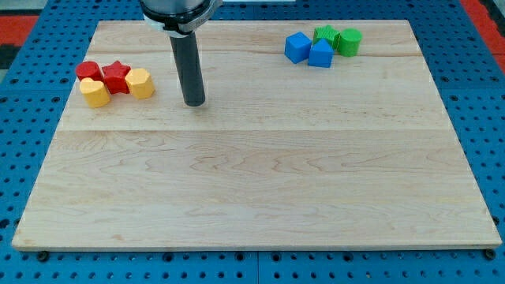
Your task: Push the blue cube with a green star right to the yellow hexagon
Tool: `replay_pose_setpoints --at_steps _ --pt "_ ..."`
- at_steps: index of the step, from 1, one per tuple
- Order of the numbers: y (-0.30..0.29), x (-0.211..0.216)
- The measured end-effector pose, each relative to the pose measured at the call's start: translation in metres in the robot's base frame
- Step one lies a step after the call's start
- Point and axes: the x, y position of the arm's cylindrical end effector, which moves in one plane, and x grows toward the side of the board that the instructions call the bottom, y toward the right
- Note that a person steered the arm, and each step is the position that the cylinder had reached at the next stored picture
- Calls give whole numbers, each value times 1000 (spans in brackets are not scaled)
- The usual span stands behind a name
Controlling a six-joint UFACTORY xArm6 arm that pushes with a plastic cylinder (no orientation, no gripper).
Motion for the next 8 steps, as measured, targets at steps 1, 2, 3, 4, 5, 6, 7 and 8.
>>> replay_pose_setpoints --at_steps 1,2,3,4,5,6,7,8 --pt "2 2" --pt "58 12" --pt "175 -4" --pt "274 -55" --pt "339 -108" --pt "306 -164" --pt "230 -155" --pt "157 -116"
